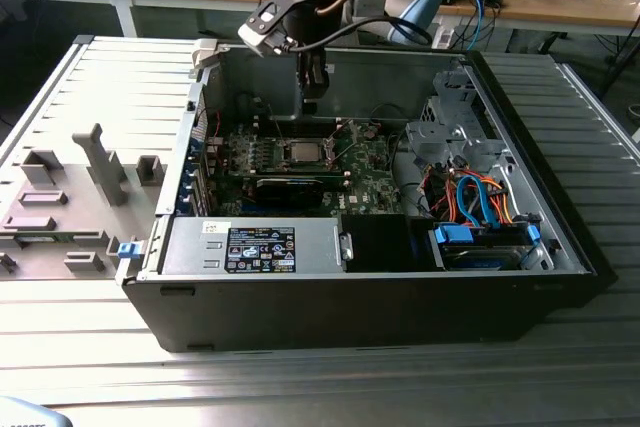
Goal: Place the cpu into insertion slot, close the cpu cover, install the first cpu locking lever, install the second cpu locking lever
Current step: 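Place the cpu into insertion slot, then close the cpu cover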
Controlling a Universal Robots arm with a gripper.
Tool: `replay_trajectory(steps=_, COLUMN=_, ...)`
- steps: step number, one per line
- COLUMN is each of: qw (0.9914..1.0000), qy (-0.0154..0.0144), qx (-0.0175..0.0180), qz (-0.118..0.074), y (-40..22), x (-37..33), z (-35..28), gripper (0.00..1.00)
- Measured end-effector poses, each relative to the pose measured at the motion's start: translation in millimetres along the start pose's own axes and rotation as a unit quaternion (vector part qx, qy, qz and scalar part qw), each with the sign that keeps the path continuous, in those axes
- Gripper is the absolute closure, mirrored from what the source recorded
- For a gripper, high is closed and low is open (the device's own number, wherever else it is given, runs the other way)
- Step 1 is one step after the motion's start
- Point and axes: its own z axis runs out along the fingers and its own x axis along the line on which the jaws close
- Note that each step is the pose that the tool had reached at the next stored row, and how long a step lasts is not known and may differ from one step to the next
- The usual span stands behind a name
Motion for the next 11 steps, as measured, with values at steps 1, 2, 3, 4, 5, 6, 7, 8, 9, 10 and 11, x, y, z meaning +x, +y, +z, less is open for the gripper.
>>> replay_trajectory(steps=1, qw=1.00000, qy=0.0000, qx=0.0000, qz=0.000, y=0.0, x=0.0, z=-0.3, gripper=0.89)
replay_trajectory(steps=2, qw=1.00000, qy=0.0000, qx=0.0000, qz=0.000, y=0.0, x=0.0, z=-0.8, gripper=0.89)
replay_trajectory(steps=3, qw=1.00000, qy=0.0000, qx=0.0000, qz=0.000, y=0.0, x=0.0, z=-0.8, gripper=0.89)
replay_trajectory(steps=4, qw=1.00000, qy=0.0000, qx=0.0000, qz=0.000, y=0.1, x=0.0, z=-0.8, gripper=0.89)
replay_trajectory(steps=5, qw=1.00000, qy=-0.0001, qx=0.0000, qz=0.000, y=0.6, x=-0.2, z=-0.8, gripper=0.89)
replay_trajectory(steps=6, qw=1.00000, qy=-0.0001, qx=0.0001, qz=0.000, y=0.6, x=-0.1, z=-0.8, gripper=0.89)
replay_trajectory(steps=7, qw=1.00000, qy=0.0000, qx=0.0000, qz=0.000, y=0.9, x=-0.2, z=-0.8, gripper=0.89)
replay_trajectory(steps=8, qw=1.00000, qy=0.0000, qx=0.0000, qz=0.000, y=1.3, x=-0.2, z=-0.8, gripper=0.89)
replay_trajectory(steps=9, qw=1.00000, qy=0.0000, qx=0.0000, qz=0.000, y=1.6, x=-0.3, z=-0.8, gripper=0.89)
replay_trajectory(steps=10, qw=1.00000, qy=0.0000, qx=0.0000, qz=0.000, y=1.9, x=-0.3, z=-0.8, gripper=0.89)
replay_trajectory(steps=11, qw=1.00000, qy=-0.0001, qx=0.0000, qz=0.000, y=2.3, x=-0.4, z=-0.8, gripper=0.89)
